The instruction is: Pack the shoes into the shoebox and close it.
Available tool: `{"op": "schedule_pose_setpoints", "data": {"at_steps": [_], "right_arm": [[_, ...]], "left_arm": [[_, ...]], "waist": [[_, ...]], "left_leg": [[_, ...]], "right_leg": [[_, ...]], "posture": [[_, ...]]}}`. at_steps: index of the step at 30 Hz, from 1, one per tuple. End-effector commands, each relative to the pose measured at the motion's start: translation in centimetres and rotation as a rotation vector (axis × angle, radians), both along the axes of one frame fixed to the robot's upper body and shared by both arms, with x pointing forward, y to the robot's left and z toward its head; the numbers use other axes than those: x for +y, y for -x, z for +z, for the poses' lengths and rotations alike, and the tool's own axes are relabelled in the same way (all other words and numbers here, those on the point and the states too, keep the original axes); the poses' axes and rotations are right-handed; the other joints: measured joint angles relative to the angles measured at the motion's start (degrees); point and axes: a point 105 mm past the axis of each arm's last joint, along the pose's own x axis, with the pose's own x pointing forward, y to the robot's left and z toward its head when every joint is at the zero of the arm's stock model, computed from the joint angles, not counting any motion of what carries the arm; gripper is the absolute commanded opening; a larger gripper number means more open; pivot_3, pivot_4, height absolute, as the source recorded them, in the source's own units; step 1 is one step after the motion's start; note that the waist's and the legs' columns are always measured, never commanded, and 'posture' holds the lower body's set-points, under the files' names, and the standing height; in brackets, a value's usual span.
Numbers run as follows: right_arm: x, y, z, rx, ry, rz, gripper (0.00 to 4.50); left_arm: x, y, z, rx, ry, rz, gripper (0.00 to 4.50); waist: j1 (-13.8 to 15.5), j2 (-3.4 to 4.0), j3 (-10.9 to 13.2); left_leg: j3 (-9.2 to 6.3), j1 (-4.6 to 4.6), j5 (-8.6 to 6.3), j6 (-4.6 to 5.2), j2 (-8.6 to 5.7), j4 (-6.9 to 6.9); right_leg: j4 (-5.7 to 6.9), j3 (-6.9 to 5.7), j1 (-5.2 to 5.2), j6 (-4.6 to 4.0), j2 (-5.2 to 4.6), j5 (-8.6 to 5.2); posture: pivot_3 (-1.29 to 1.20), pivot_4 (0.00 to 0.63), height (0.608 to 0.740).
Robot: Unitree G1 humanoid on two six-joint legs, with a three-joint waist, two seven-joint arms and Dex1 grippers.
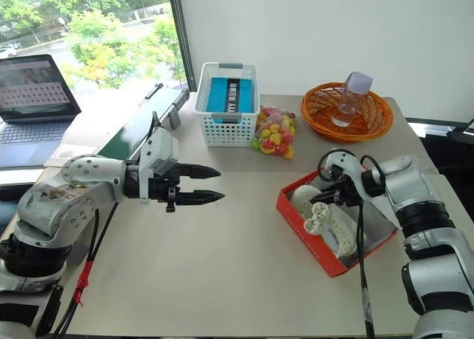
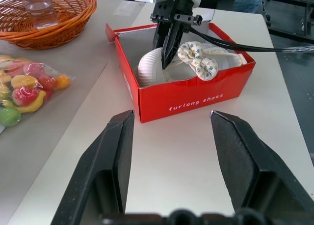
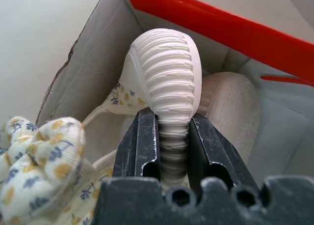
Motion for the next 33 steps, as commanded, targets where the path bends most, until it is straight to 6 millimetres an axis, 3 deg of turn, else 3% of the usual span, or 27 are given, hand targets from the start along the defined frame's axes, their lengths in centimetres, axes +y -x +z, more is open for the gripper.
{"op": "schedule_pose_setpoints", "data": {"at_steps": [1,7,13,15,24,29,33], "right_arm": [[-0.4,0.6,-2.3,-0.006,0.115,0.002,0.39],[0.7,1.7,-5.0,-0.06,0.257,0.077,0.39],[-0.4,2.1,-6.8,-0.149,0.489,0.127,0.39],[-0.6,2.1,-6.7,-0.176,0.54,0.137,0.39],[-0.4,2.3,-6.2,-0.249,0.637,0.174,0.39],[0.5,1.8,-6.4,-0.353,0.59,0.221,0.39],[-0.7,1.2,-6.9,-0.414,0.629,0.224,0.39]], "left_arm": [[-0.2,0.7,0.6,-0.032,-0.009,-0.032,2.62],[0.0,0.8,0.6,-0.034,-0.016,-0.026,2.62],[0.0,0.9,0.6,-0.035,-0.019,-0.025,2.62],[-0.1,0.9,0.6,-0.035,-0.019,-0.026,2.62],[-0.4,0.8,0.6,-0.036,-0.018,-0.046,2.62],[-0.5,0.9,0.6,-0.039,-0.018,-0.053,2.62],[-0.5,1.0,0.6,-0.041,-0.019,-0.056,2.62]], "waist": [[0.02,-0.12,-0.1],[0.01,-0.5,-0.42],[0.13,-1.19,-1.07],[0.36,-1.38,-1.36],[0.66,-1.31,-1.45],[0.62,-1.34,-1.47],[0.24,-1.41,-1.52]], "left_leg": [[0.0,0.06,0.0,0.0,0.0,0.0],[0.01,0.19,0.0,-0.01,0.06,0.0],[0.02,0.47,-0.02,-0.04,0.09,-0.01],[0.02,0.6,-0.28,-0.46,0.09,-0.01],[0.08,1.12,-0.35,-0.58,0.15,-0.01],[0.08,1.1,-0.37,-0.58,0.15,-0.04],[0.13,1.16,-0.37,-0.57,0.19,-0.04]], "right_leg": [[0.0,0.0,0.04,-0.01,0.0,-0.01],[0.02,0.0,0.13,-0.21,0.01,-0.12],[-0.03,-0.02,0.28,-0.36,-0.01,-0.26],[-0.09,-0.04,0.27,-0.32,-0.06,-0.28],[-0.23,-0.1,0.78,-0.16,-0.28,-0.38],[-0.28,-0.12,0.76,-0.15,-0.3,-0.39],[-0.33,-0.1,0.79,-0.16,-0.3,-0.39]], "posture": [[0.0,0.15,0.74],[0.0,0.15,0.74],[0.0,0.15,0.74],[0.0,0.15,0.74],[0.0,0.15,0.74],[0.0,0.15,0.74],[0.0,0.15,0.74]]}}
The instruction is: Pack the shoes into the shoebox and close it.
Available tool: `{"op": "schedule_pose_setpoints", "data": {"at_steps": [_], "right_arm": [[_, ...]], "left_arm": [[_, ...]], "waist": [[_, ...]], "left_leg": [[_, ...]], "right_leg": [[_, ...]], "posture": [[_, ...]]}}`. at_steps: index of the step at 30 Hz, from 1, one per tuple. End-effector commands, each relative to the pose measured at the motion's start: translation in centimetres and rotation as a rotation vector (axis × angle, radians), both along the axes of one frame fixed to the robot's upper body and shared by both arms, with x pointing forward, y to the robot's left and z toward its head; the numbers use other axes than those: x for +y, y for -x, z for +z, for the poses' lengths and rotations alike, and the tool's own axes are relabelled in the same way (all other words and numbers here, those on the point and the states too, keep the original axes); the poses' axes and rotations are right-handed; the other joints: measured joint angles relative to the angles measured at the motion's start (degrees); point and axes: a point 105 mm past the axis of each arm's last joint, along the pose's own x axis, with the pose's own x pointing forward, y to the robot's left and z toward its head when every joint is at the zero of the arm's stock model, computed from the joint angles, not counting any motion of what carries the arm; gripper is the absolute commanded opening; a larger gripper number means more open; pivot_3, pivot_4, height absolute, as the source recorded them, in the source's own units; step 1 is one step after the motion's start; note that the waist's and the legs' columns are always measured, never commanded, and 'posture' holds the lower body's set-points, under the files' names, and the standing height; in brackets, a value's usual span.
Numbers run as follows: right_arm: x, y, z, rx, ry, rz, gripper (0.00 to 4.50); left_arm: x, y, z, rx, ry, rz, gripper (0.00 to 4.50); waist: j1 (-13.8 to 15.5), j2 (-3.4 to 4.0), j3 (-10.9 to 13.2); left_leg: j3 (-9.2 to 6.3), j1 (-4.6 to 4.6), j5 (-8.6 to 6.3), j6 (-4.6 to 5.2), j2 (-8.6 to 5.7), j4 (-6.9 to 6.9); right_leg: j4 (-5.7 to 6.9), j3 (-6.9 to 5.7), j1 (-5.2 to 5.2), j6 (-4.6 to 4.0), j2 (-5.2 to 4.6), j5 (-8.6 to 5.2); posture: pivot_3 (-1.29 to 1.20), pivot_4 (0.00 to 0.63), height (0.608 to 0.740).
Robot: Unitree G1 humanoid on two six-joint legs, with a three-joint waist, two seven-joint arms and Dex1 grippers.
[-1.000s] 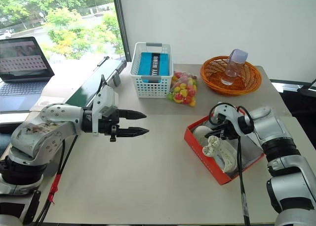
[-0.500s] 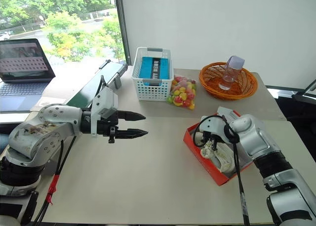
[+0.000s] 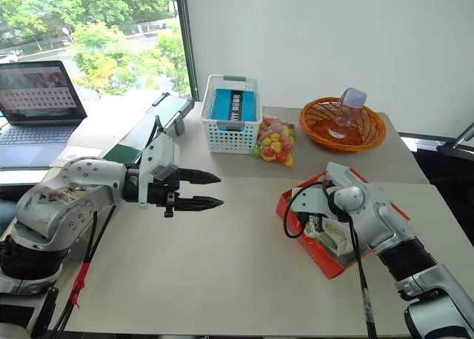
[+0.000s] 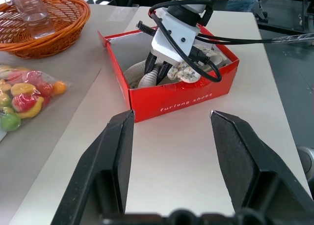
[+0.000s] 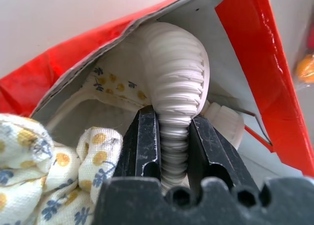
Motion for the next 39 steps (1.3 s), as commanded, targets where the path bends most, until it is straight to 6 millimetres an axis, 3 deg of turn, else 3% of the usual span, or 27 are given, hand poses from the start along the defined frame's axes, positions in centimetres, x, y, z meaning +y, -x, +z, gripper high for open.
{"op": "schedule_pose_setpoints", "data": {"at_steps": [1,16,17,22,24,27,30,33,34,38,39], "right_arm": [[-4.0,0.4,-3.5,0.028,0.132,-0.082,0.39],[-6.3,-0.4,-3.9,-0.12,0.198,-0.149,0.39],[-6.0,-0.1,-4.1,-0.1,0.174,-0.155,0.39],[-1.2,2.4,-4.9,0.211,-0.302,-0.318,0.39],[0.7,3.1,-4.1,0.316,-0.452,-0.344,0.39],[3.9,3.7,-1.0,0.462,-0.689,-0.36,0.39],[4.1,3.6,0.2,0.471,-0.699,-0.375,0.39],[3.7,3.3,0.7,0.446,-0.675,-0.387,0.39],[3.5,3.2,1.0,0.434,-0.668,-0.391,1.31],[3.2,3.0,2.0,0.402,-0.652,-0.381,2.44],[3.3,2.8,2.6,0.388,-0.66,-0.373,2.95]], "left_arm": [[-0.4,0.3,1.0,-0.047,0.01,-0.027,2.62],[-0.6,0.4,1.0,-0.046,0.006,-0.051,2.62],[-0.6,0.4,1.0,-0.046,0.007,-0.053,2.62],[-0.7,0.4,1.0,-0.046,0.006,-0.059,2.62],[-0.7,0.3,1.0,-0.046,0.005,-0.06,2.62],[-0.7,0.2,0.9,-0.046,0.003,-0.061,2.62],[-0.9,0.3,0.9,-0.043,0.003,-0.07,2.62],[-0.9,0.3,0.9,-0.043,0.001,-0.074,2.62],[-0.9,0.2,0.9,-0.043,0.0,-0.076,2.62],[-1.0,0.1,0.9,-0.043,0.001,-0.085,2.62],[-1.1,0.1,0.9,-0.043,0.001,-0.089,2.62]], "waist": [[-0.15,-0.01,-0.01],[-0.1,-0.01,-0.07],[-0.1,-0.01,-0.07],[0.02,-0.25,-0.3],[-0.02,-0.5,-0.47],[-0.37,-0.68,-0.58],[-0.7,-0.65,-0.57],[-0.83,-0.58,-0.56],[-0.84,-0.58,-0.55],[-0.66,0.2,-0.05],[-0.64,0.48,0.12]], "left_leg": [[0.02,0.11,0.0,0.0,0.03,0.0],[0.34,0.0,-0.15,0.27,0.02,-0.17],[0.4,-0.05,-0.17,0.3,0.02,-0.17],[0.49,-0.07,-0.19,0.35,0.08,-0.22],[0.49,0.0,-0.19,0.35,0.13,-0.34],[0.56,0.24,-0.22,0.31,0.4,-0.59],[0.59,0.13,-0.36,0.08,0.57,-0.84],[0.63,-0.16,-0.39,0.04,1.03,-0.94],[0.63,-0.25,-0.47,-0.08,1.16,-0.98],[0.54,-0.43,-0.59,-0.14,1.25,-1.04],[0.53,-0.44,-0.6,-0.13,1.25,-1.04]], "right_leg": [[-0.01,0.0,0.06,0.0,-0.01,0.0],[-0.88,-0.15,0.01,-0.03,-0.97,0.01],[-0.9,-0.14,0.0,-0.03,-1.0,0.01],[-0.93,-0.14,0.0,-0.03,-1.01,0.01],[-0.9,-0.18,0.01,-0.02,-0.99,0.02],[-0.81,-0.38,0.01,-0.05,-0.93,0.05],[-0.76,-0.63,-0.04,-0.48,-0.78,0.35],[-0.66,-0.71,-0.43,-0.83,0.1,0.14],[-0.53,-0.78,-0.59,-0.77,0.33,0.11],[0.31,-0.9,-1.08,-1.06,0.53,-0.56],[0.31,-0.91,-1.09,-1.06,0.54,-0.57]], "posture": [[0.0,0.15,0.74],[0.0,0.15,0.74],[0.0,0.15,0.74],[0.0,0.15,0.74],[0.0,0.15,0.74],[0.0,0.15,0.74],[0.0,0.15,0.74],[0.0,0.15,0.74],[0.0,0.15,0.74],[0.0,0.15,0.74],[0.0,0.15,0.74]]}}
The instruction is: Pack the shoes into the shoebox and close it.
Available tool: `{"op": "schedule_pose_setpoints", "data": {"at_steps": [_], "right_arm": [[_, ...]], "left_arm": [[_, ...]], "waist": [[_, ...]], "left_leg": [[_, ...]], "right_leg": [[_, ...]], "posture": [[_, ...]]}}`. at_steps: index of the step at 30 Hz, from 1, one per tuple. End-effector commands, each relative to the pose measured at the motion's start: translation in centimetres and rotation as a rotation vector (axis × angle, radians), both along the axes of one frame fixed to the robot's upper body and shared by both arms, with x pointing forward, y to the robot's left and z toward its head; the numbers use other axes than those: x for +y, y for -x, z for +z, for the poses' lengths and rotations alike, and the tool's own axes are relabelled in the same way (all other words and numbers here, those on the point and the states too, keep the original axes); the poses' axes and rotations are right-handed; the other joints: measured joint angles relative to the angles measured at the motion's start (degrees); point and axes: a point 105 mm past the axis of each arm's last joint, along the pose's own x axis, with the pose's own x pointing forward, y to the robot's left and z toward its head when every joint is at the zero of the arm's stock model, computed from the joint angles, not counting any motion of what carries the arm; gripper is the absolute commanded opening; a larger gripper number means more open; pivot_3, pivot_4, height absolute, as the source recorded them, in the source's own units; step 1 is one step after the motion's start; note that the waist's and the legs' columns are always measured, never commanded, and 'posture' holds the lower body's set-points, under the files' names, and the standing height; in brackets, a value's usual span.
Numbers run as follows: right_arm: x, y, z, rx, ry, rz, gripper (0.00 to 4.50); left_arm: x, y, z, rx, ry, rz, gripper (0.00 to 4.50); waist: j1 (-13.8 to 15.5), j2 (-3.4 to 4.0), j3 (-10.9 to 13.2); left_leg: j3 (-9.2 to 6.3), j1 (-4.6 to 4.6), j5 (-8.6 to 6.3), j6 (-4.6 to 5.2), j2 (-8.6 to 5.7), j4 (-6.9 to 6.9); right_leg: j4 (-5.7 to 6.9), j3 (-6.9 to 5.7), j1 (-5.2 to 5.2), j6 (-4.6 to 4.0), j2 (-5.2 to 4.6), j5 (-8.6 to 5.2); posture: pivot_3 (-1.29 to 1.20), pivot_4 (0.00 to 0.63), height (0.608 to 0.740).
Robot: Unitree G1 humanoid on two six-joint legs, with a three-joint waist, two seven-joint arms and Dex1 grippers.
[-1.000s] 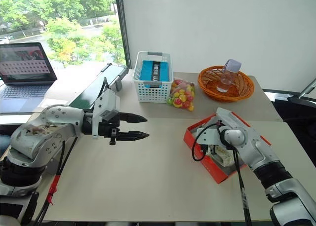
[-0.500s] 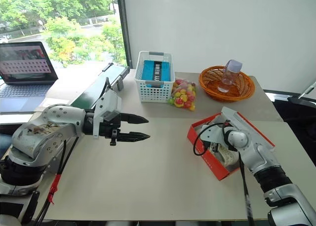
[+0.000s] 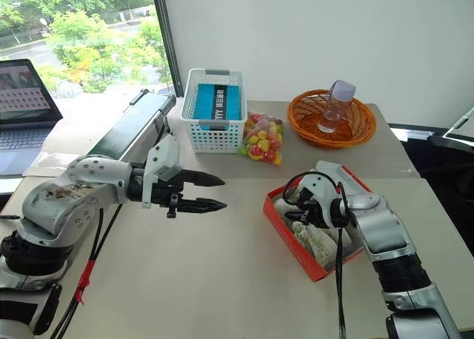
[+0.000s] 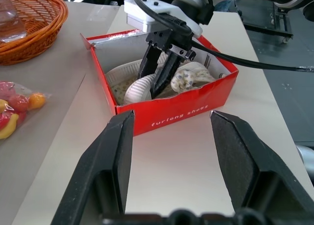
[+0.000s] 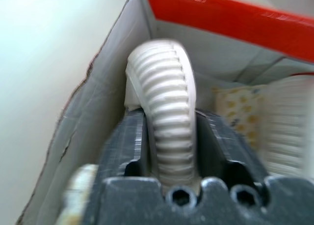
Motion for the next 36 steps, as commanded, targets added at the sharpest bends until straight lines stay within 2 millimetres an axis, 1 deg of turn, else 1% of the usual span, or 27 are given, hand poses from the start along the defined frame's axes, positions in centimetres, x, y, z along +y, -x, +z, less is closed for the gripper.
{"op": "schedule_pose_setpoints", "data": {"at_steps": [1,3,4,5,8,10,15,19,21,23,24,27,29,30,31,32,33,34,36], "right_arm": [[0.8,0.0,2.1,-0.044,-0.034,0.03,3.23],[0.8,-0.4,3.4,-0.074,-0.055,0.008,3.94],[0.8,-0.2,4.1,-0.063,-0.074,0.008,4.28],[0.9,0.0,4.7,-0.055,-0.089,0.013,4.45],[0.7,0.6,6.5,-0.051,-0.115,0.014,4.45],[0.6,0.8,7.3,-0.052,-0.122,0.013,4.45],[-0.5,1.5,9.4,-0.065,-0.111,0.019,4.45],[-2.5,1.8,12.1,-0.119,-0.122,-0.032,4.45],[-4.2,1.7,13.1,-0.151,-0.115,-0.11,4.45],[-6.0,2.2,13.9,-0.178,-0.109,-0.191,4.45],[-6.5,2.5,14.1,-0.186,-0.109,-0.221,4.45],[-8.4,4.1,14.7,-0.199,-0.119,-0.324,3.65],[-9.4,5.7,14.7,-0.199,-0.117,-0.387,3.03],[-10.3,6.6,14.7,-0.204,-0.107,-0.443,2.79],[-11.2,7.4,14.4,-0.206,-0.087,-0.497,2.41],[-12.1,8.3,14.0,-0.204,-0.06,-0.55,2.2],[-13.1,9.2,13.4,-0.2,-0.049,-0.61,1.68],[-13.8,9.9,12.9,-0.195,-0.044,-0.656,1.37],[-15.3,11.6,11.8,-0.18,-0.006,-0.74,0.61]], "left_arm": [[-0.5,0.0,0.8,-0.041,0.014,-0.035,2.62],[-0.6,0.0,0.7,-0.042,0.013,-0.043,2.62],[-0.6,-0.1,0.7,-0.042,0.013,-0.046,2.62],[-0.7,-0.1,0.7,-0.042,0.013,-0.051,2.62],[-0.7,0.0,0.6,-0.042,0.012,-0.06,2.62],[-0.7,0.0,0.6,-0.043,0.01,-0.065,2.62],[-0.9,0.0,0.6,-0.043,0.01,-0.082,2.62],[-1.1,0.3,0.5,-0.038,0.006,-0.108,2.62],[-1.1,0.5,0.4,-0.033,0.002,-0.128,2.62],[-1.3,0.5,0.3,-0.028,0.0,-0.148,2.62],[-1.4,0.4,0.2,-0.028,0.0,-0.156,2.62],[-2.1,0.1,0.2,-0.027,0.001,-0.195,2.62],[-2.6,-0.4,0.1,-0.034,0.0,-0.215,2.62],[-3.0,-0.9,-0.2,-0.043,-0.012,-0.221,2.62],[-3.2,-1.4,-0.5,-0.059,-0.032,-0.22,2.62],[-3.3,-1.9,-0.9,-0.074,-0.05,-0.214,2.62],[-3.6,-2.3,-1.3,-0.079,-0.058,-0.209,2.62],[-3.7,-2.6,-1.5,-0.082,-0.061,-0.208,2.62],[-4.0,-2.9,-1.9,-0.096,-0.069,-0.213,2.62]], "waist": [[0.02,0.39,0.25],[0.01,0.55,0.39],[0.02,0.57,0.41],[0.02,0.6,0.43],[0.18,0.64,0.49],[0.29,0.64,0.49],[0.77,0.66,0.51],[0.86,0.66,0.52],[0.84,0.66,0.52],[0.98,0.66,0.52],[1.14,0.66,0.52],[1.24,0.66,0.52],[1.49,0.66,0.52],[1.61,0.66,0.52],[1.82,0.67,0.52],[1.97,0.68,0.51],[2.24,0.69,0.5],[2.36,0.68,0.5],[2.3,0.68,0.5]], "left_leg": [[0.01,0.0,0.0,0.0,-0.01,0.0],[0.02,-0.01,0.0,0.0,-0.06,0.04],[0.02,-0.04,0.0,0.0,-0.1,0.09],[0.02,-0.07,0.01,-0.01,-0.13,0.17],[0.03,-0.14,0.04,-0.06,-0.22,0.32],[0.03,-0.14,0.05,-0.06,-0.23,0.39],[0.02,-0.16,0.04,-0.06,-0.25,0.43],[0.01,-0.23,0.04,-0.06,-0.26,0.42],[0.01,-0.23,0.04,-0.06,-0.26,0.42],[-0.01,-0.23,0.04,-0.06,-0.26,0.42],[-0.02,-0.23,0.04,-0.06,-0.26,0.42],[-0.03,-0.23,0.04,-0.06,-0.27,0.44],[-0.06,-0.26,0.05,-0.06,-0.29,0.47],[-0.07,-0.26,0.05,-0.06,-0.28,0.49],[-0.08,-0.27,0.05,-0.06,-0.29,0.51],[-0.1,-0.27,0.05,-0.06,-0.29,0.56],[-0.12,-0.28,0.05,-0.06,-0.3,0.57],[-0.14,-0.28,0.05,-0.05,-0.31,0.58],[-0.14,-0.31,0.05,-0.05,-0.31,0.67]], "right_leg": [[0.0,0.0,0.01,0.02,-0.01,-0.01],[0.01,0.01,0.02,0.09,-0.05,0.01],[0.0,0.01,0.01,0.13,-0.1,0.03],[0.0,0.01,0.02,0.19,-0.13,0.06],[-0.02,0.03,0.05,0.31,-0.24,0.13],[-0.04,0.03,0.08,0.34,-0.28,0.15],[-0.04,0.04,0.07,0.34,-0.28,0.15],[-0.07,0.04,0.04,0.35,-0.29,0.15],[-0.08,0.04,0.05,0.35,-0.29,0.15],[-0.07,0.03,0.04,0.35,-0.28,0.15],[-0.07,0.02,0.05,0.35,-0.28,0.15],[-0.07,0.01,0.08,0.36,-0.29,0.15],[-0.06,0.0,0.09,0.36,-0.29,0.15],[-0.05,0.01,0.09,0.37,-0.27,0.14],[-0.04,0.01,0.09,0.37,-0.28,0.14],[-0.02,0.0,0.1,0.37,-0.27,0.14],[-0.03,0.0,0.12,0.37,-0.26,0.14],[-0.04,0.0,0.17,0.38,-0.25,0.14],[-0.03,0.0,0.16,0.39,-0.26,0.15]], "posture": [[0.0,0.15,0.74],[0.0,0.15,0.74],[0.0,0.15,0.74],[0.0,0.15,0.74],[0.0,0.15,0.74],[0.0,0.15,0.74],[0.0,0.15,0.74],[0.0,0.15,0.74],[0.0,0.15,0.74],[0.0,0.15,0.74],[0.0,0.15,0.74],[0.0,0.15,0.74],[0.0,0.15,0.74],[0.0,0.15,0.74],[0.0,0.15,0.74],[0.0,0.15,0.74],[0.0,0.15,0.74],[0.0,0.15,0.74],[0.0,0.15,0.74]]}}
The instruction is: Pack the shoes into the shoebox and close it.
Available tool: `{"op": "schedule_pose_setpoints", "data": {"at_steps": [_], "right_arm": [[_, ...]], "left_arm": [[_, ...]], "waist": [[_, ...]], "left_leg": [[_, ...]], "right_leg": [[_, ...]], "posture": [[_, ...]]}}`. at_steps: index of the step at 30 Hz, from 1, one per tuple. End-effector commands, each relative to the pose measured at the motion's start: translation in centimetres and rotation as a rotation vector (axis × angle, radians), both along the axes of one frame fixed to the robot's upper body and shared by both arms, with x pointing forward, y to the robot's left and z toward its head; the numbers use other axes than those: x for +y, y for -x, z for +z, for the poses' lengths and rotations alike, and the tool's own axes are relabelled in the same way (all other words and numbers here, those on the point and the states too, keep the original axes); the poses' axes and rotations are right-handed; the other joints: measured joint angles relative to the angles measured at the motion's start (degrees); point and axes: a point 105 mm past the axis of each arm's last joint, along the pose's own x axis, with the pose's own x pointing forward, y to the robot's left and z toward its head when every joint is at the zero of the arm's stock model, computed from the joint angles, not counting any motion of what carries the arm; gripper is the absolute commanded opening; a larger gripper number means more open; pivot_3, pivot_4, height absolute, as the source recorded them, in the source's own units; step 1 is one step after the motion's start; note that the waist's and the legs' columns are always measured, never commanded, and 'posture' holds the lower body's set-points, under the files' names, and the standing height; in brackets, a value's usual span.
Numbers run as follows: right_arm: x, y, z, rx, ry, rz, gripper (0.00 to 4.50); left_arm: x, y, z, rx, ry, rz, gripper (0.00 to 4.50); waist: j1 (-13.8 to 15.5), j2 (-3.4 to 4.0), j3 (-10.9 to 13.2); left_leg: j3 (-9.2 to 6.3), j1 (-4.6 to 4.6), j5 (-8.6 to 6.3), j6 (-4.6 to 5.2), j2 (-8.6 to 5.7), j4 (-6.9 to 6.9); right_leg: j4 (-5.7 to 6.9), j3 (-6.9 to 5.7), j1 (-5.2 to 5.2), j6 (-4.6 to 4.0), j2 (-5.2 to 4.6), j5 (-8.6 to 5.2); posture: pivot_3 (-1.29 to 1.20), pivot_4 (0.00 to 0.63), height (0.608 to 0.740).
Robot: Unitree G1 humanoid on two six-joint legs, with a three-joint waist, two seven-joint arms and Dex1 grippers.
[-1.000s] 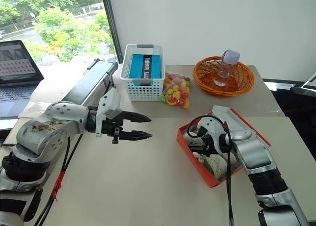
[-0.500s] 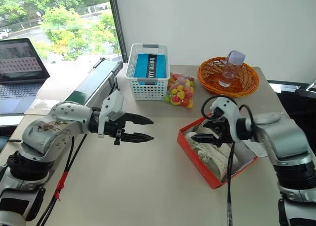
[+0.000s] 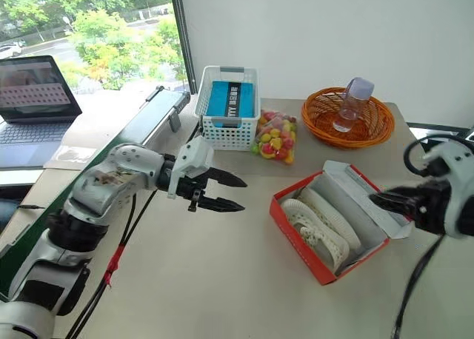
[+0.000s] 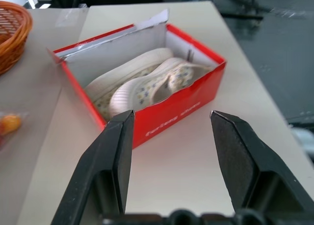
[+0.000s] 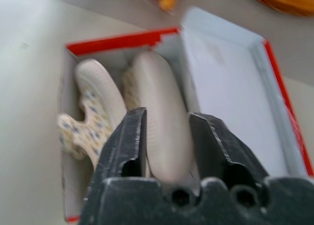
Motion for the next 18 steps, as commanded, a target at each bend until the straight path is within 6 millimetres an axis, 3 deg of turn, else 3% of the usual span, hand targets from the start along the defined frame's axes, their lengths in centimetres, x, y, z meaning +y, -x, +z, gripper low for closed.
{"op": "schedule_pose_setpoints", "data": {"at_steps": [1,2,4,7,10,14,18], "right_arm": [[-2.2,2.6,-0.1,-0.026,0.057,-0.141,0.27],[-2.7,3.7,-0.8,-0.013,0.035,-0.181,0.05],[-3.6,5.4,-1.9,0.016,0.032,-0.241,0.05],[-4.2,6.5,-3.1,0.032,0.009,-0.278,0.0],[-5.5,6.1,-5.5,-0.024,-0.027,-0.321,0.0],[-6.6,6.5,-9.4,0.005,-0.004,-0.351,0.0],[-7.0,4.8,-11.8,-0.038,-0.023,-0.356,0.0]], "left_arm": [[-0.6,-0.5,0.0,-0.065,-0.009,-0.023,2.62],[-0.8,-0.6,-0.2,-0.067,-0.01,-0.023,2.62],[-1.1,-0.8,-0.4,-0.05,0.002,-0.018,2.62],[-1.2,-0.9,-0.1,-0.018,0.026,-0.015,3.38],[-1.2,-0.5,0.0,-0.032,0.031,-0.023,4.39],[-0.9,0.5,0.4,-0.026,0.047,-0.034,4.39],[-0.4,0.4,0.6,-0.066,0.04,0.023,4.39]], "waist": [[-0.1,0.0,0.0],[-0.07,0.01,0.0],[-0.03,0.03,-0.02],[-0.66,0.11,-0.06],[-1.5,0.11,-0.06],[-1.68,0.27,-0.11],[-1.82,0.49,-0.17]], "left_leg": [[0.0,0.0,0.0,0.0,-0.01,0.01],[-0.01,-0.01,0.0,0.0,0.0,0.05],[-0.06,-0.01,0.0,0.0,0.01,0.11],[-0.06,0.0,-0.01,0.02,0.01,0.23],[-0.11,0.01,-0.02,0.03,0.02,0.35],[-0.13,0.0,-0.02,0.03,-0.02,0.42],[-0.07,0.05,-0.03,0.05,-0.04,0.42]], "right_leg": [[0.0,0.01,0.01,0.01,0.0,0.0],[0.01,0.02,0.01,0.01,0.0,0.0],[0.03,0.01,0.03,0.07,0.02,-0.03],[0.07,0.05,0.06,0.36,0.01,-0.2],[0.06,0.06,0.11,0.23,0.03,-0.3],[0.08,0.13,0.12,0.18,0.01,-0.33],[0.16,0.23,0.1,0.18,0.03,-0.32]], "posture": [[0.0,0.15,0.74],[0.0,0.15,0.74],[0.0,0.15,0.74],[0.0,0.15,0.74],[0.0,0.15,0.74],[0.0,0.15,0.74],[0.0,0.15,0.74]]}}
